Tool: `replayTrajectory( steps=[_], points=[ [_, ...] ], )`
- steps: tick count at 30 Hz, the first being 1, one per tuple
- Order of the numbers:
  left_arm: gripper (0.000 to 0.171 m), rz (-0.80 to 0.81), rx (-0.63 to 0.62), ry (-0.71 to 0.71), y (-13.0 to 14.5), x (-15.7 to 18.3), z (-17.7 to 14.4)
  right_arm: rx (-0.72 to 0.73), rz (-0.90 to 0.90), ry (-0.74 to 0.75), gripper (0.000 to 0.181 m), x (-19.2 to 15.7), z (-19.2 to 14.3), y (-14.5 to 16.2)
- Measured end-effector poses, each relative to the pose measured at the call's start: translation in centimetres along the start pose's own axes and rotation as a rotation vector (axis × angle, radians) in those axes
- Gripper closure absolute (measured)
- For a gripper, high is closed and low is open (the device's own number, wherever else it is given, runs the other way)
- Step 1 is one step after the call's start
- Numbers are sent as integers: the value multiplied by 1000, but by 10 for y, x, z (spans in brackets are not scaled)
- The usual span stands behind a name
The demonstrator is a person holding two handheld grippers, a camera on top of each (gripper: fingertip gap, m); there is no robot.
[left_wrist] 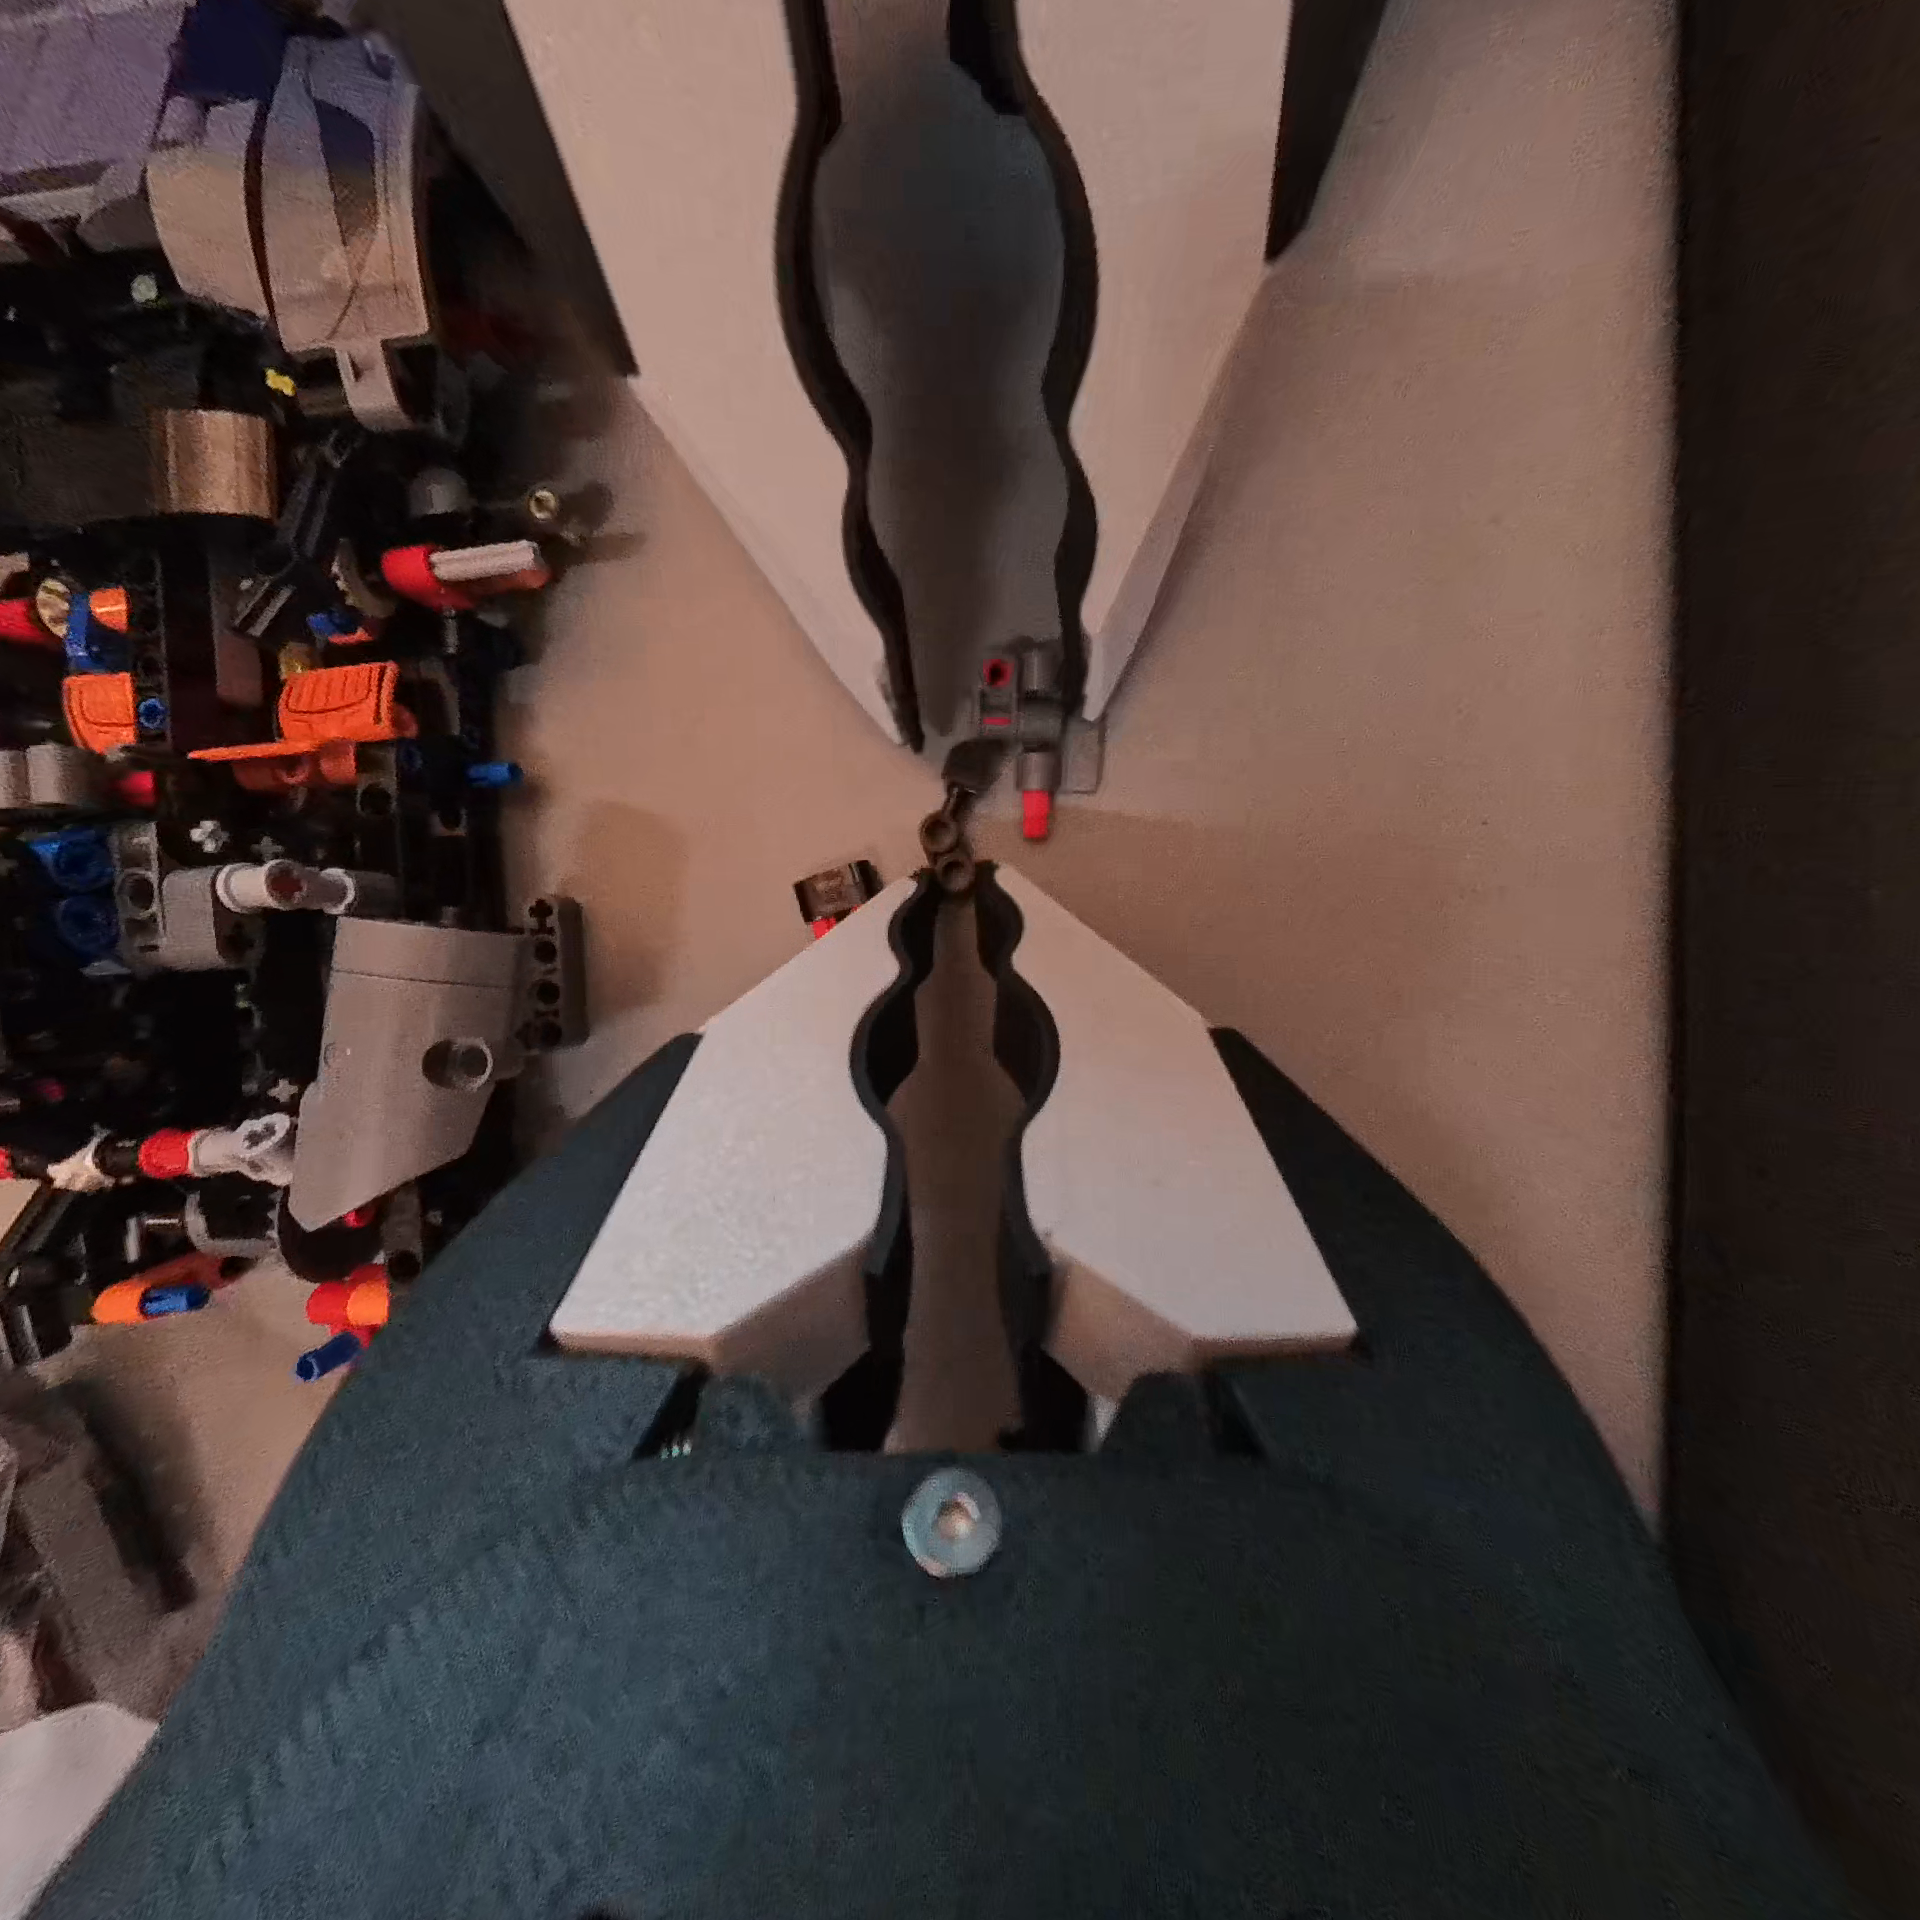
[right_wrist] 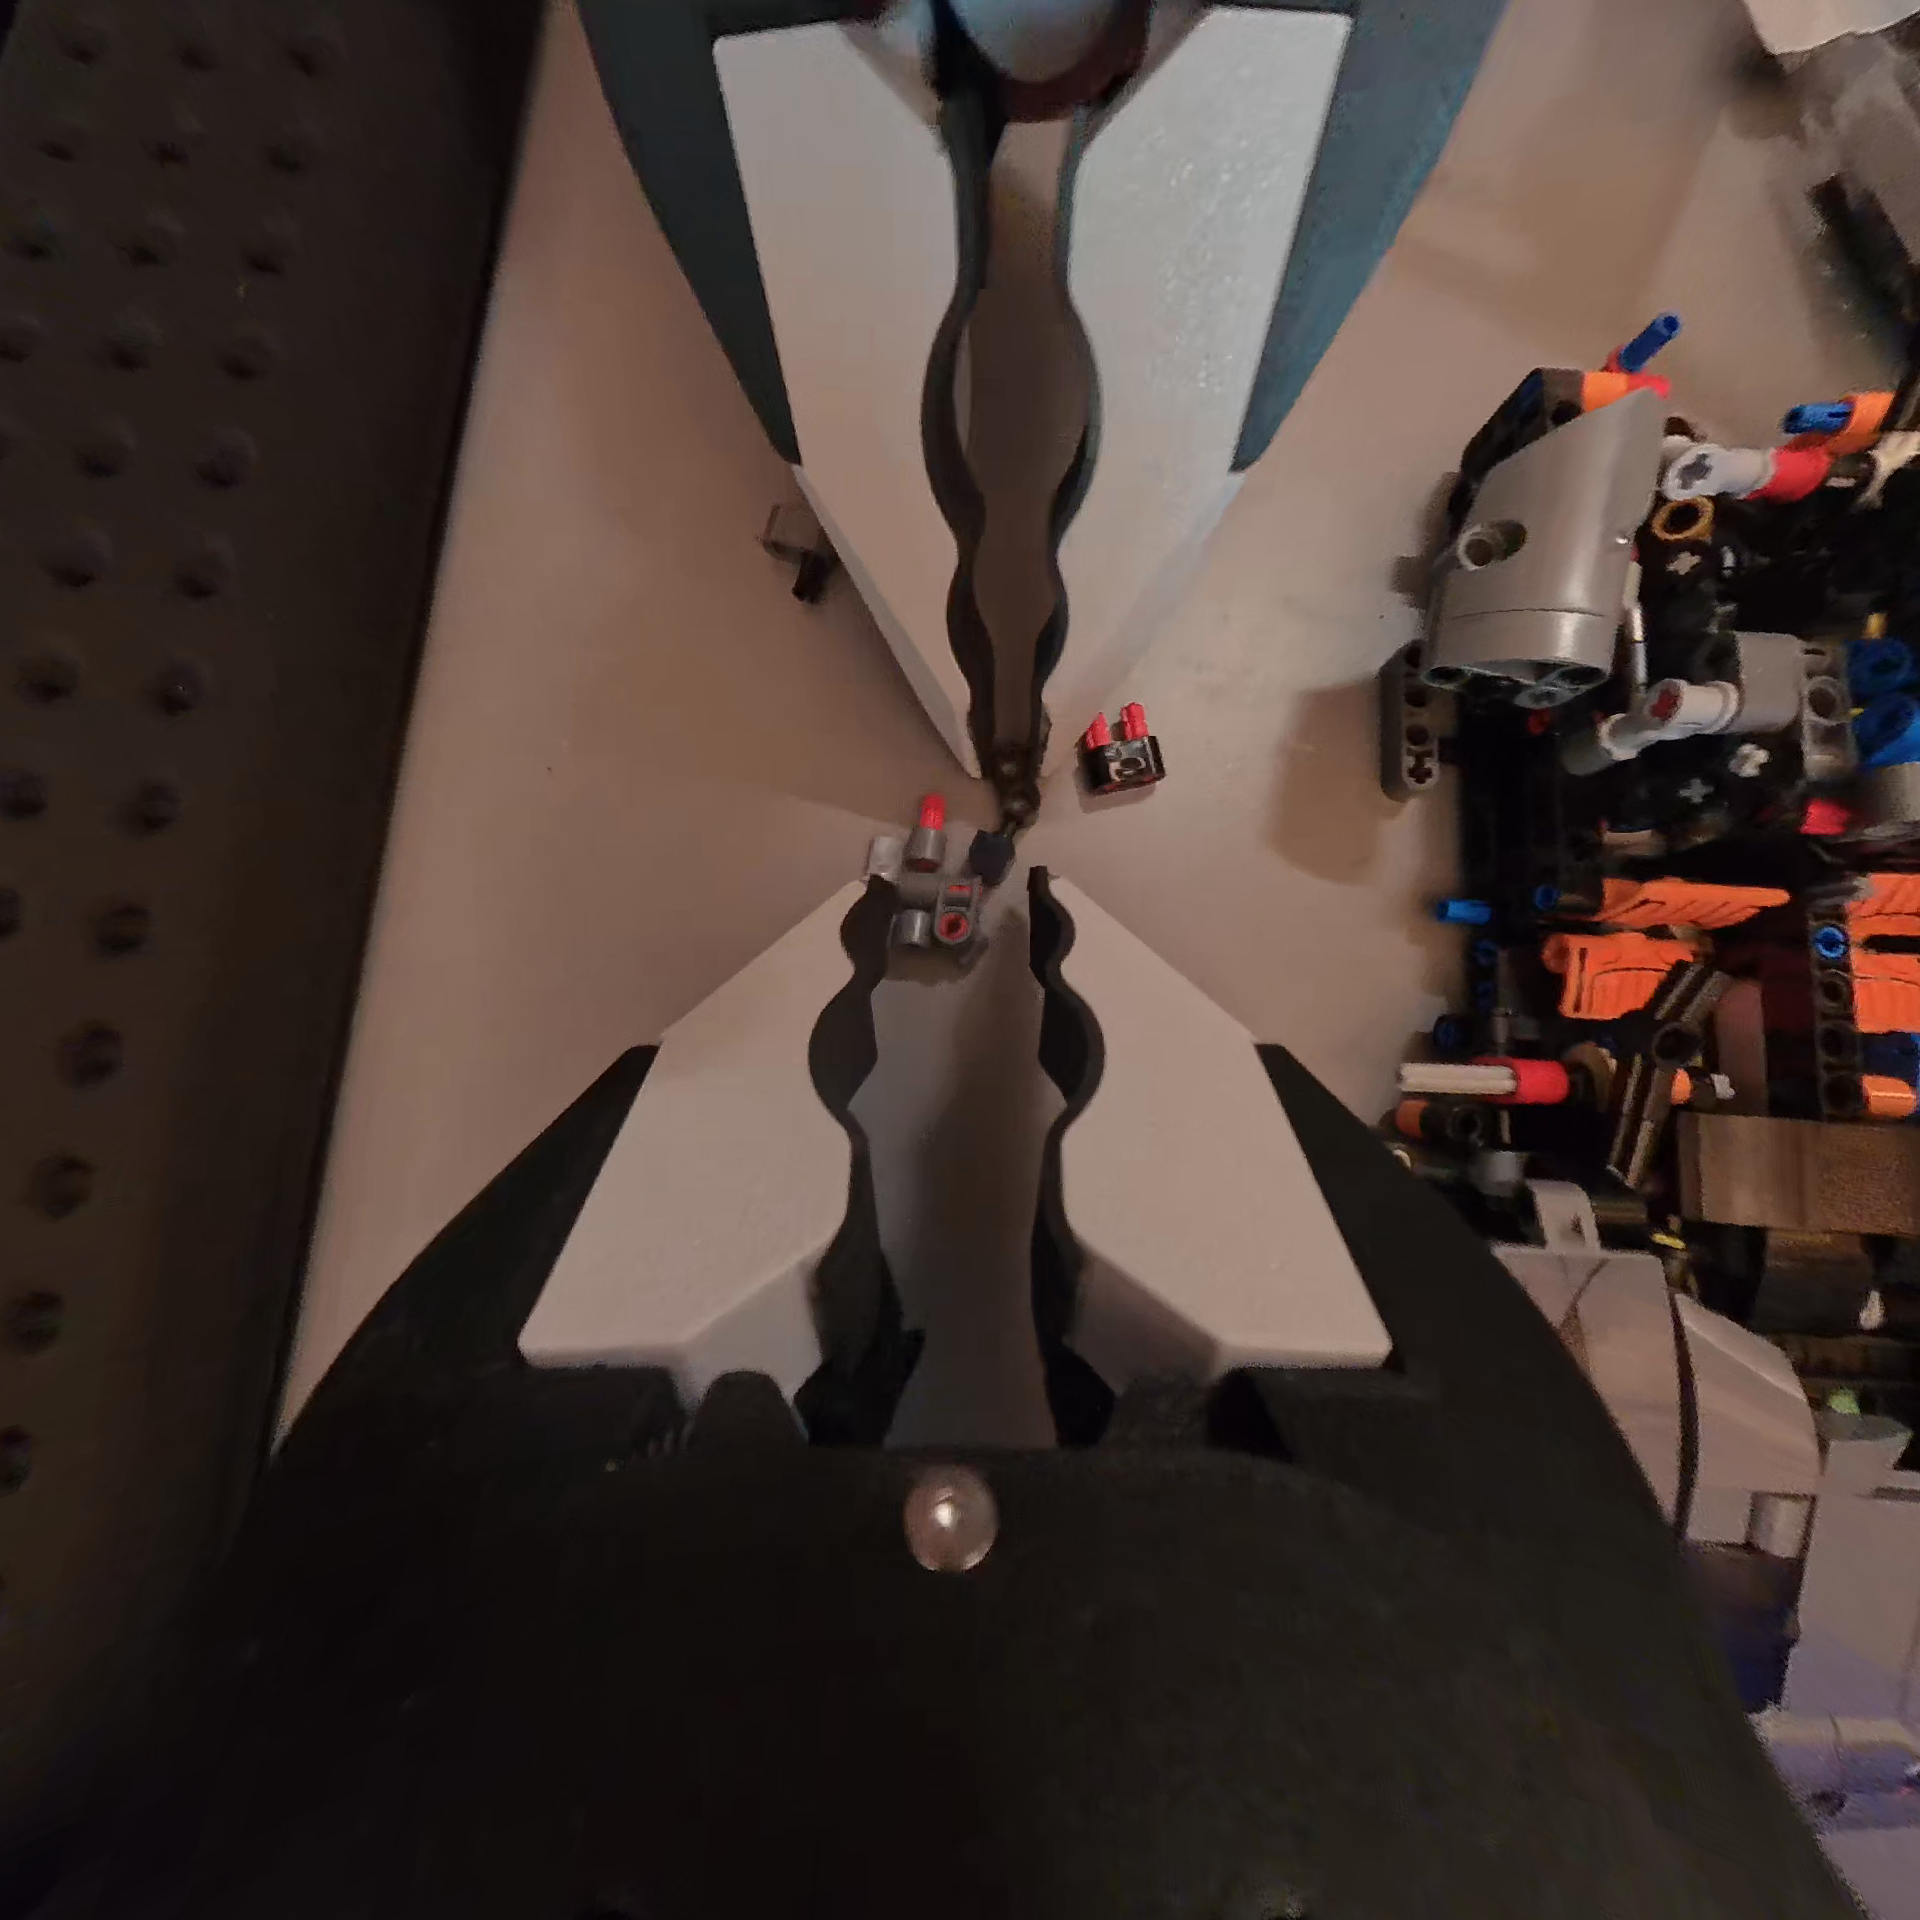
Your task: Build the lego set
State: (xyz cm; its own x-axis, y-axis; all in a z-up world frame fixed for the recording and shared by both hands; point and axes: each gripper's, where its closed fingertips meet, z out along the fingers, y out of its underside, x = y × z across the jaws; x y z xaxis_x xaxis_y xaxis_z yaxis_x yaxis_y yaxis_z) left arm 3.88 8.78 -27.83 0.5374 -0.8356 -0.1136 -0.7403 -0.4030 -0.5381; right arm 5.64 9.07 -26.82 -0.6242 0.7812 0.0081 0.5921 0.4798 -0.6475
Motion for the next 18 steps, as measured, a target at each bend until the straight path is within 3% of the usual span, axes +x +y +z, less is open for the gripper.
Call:
replayTrajectory(
  steps=[7,10,13,16,18],
  points=[
    [167,-11,59,-99,-5,-8,-17,57,49,77,158,15,-3,-13],
    [167,-32,69,-126,-4,-13,-22,66,26,124,176,21,-4,-17],
    [167,-43,89,-136,-5,-16,-25,75,-3,165,177,24,-5,-21],
    [167,-67,116,-135,-6,-18,-28,135,43,148,166,23,-9,-32],
    [167,-66,122,-141,-8,-18,-29,120,36,175,171,25,-9,-31]
  ],
)
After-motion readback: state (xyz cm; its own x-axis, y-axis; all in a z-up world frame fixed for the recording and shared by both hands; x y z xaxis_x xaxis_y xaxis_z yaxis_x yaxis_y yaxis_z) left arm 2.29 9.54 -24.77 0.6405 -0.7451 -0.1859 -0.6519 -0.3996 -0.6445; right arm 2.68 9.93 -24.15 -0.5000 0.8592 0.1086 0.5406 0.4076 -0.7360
